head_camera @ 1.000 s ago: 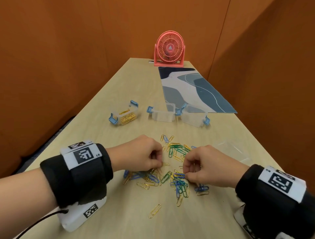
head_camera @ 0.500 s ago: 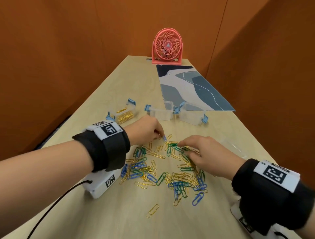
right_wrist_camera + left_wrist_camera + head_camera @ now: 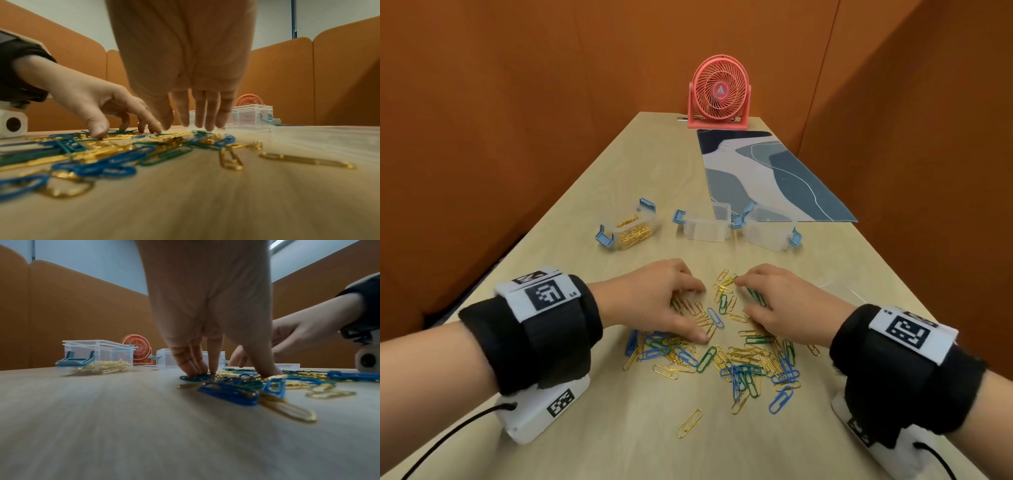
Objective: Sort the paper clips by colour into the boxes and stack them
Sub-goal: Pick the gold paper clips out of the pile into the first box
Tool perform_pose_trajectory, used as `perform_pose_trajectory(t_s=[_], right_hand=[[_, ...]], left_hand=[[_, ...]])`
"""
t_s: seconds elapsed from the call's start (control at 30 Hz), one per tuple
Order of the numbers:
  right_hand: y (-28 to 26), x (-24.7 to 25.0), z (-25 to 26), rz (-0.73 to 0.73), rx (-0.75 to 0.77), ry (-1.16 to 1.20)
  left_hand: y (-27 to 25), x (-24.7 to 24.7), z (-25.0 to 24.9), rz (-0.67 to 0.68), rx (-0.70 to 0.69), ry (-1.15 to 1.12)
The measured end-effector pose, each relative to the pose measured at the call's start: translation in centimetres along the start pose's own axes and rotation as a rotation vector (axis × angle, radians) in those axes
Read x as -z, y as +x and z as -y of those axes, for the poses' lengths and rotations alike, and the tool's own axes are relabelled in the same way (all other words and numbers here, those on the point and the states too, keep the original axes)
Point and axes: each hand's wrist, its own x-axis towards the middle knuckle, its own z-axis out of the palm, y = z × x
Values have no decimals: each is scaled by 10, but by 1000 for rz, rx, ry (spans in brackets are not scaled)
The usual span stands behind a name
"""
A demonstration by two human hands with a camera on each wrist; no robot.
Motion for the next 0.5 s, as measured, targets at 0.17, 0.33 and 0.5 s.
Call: perform_pose_trajectory(t_s=[0.17,0.33,0.5], right_hand=[[-4,6,7,26,23,91],[-4,5,12,48,142,100],[-4,3,15,36,136,-13]], left_hand=[[3,-6,-3,-31,-27,-67],[2,-6,-4,-66,-26,-139],[-1,-3,-4,-117,-8,-77]])
